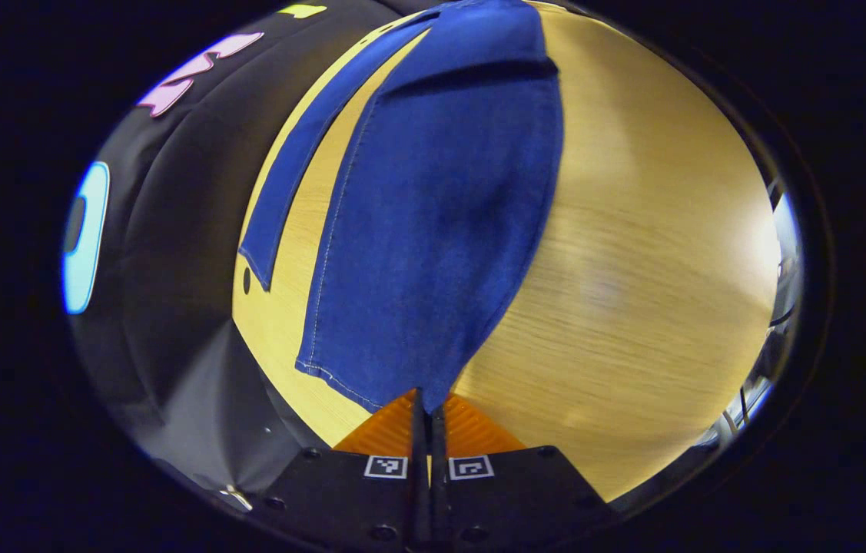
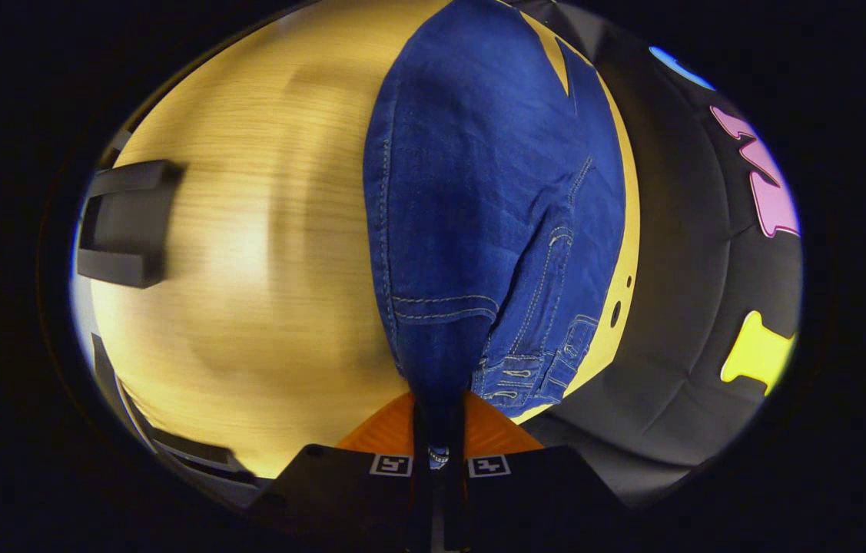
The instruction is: Grasp the waist and the cuffs of the jeans and fold them to make the two legs overlap; first hold the waist and fold one-third of the jeans toward the cuffs, then hold the cuffs and fold the remaining one-third in the same direction to finish folding.
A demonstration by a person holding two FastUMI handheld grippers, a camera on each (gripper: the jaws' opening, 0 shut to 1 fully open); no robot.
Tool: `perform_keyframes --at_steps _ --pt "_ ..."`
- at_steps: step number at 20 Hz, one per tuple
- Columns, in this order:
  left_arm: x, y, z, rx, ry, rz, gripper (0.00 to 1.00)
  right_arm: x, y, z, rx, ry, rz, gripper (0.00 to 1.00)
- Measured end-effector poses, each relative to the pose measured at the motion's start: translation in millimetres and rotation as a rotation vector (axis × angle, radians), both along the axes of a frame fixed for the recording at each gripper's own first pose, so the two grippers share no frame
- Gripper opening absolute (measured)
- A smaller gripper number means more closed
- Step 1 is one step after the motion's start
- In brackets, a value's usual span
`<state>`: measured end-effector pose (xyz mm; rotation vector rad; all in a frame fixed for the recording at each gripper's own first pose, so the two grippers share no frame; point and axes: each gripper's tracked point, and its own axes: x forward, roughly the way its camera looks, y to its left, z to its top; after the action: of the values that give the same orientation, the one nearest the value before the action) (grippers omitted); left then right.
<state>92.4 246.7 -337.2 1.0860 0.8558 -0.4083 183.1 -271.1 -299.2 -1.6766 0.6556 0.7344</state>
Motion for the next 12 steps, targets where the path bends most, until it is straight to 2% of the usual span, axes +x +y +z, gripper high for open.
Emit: perform_keyframes --at_steps 3,5,6,9,12 --pt "7.1 -7.1 18.5 -0.117 0.062 0.081 0.06 23.5 7.3 37.3 0.054 -0.034 -0.024 0.11" --pt "13.9 -5.0 30.1 -0.23 0.124 0.146 0.08 39.4 14.7 70.8 0.115 -0.07 -0.065 0.11" --pt "25.7 -2.1 39.7 -0.288 0.138 0.186 0.06 50.9 22.0 86.6 0.143 -0.094 -0.08 0.11" --pt "60.4 -3.2 84.5 -0.422 0.09 0.281 0.06 93.5 40.4 126.6 0.217 -0.156 -0.11 0.11" --pt "90.9 -14.5 132.8 -0.547 0.043 0.412 0.06 141.9 48.6 146.5 0.32 -0.169 -0.208 0.11"
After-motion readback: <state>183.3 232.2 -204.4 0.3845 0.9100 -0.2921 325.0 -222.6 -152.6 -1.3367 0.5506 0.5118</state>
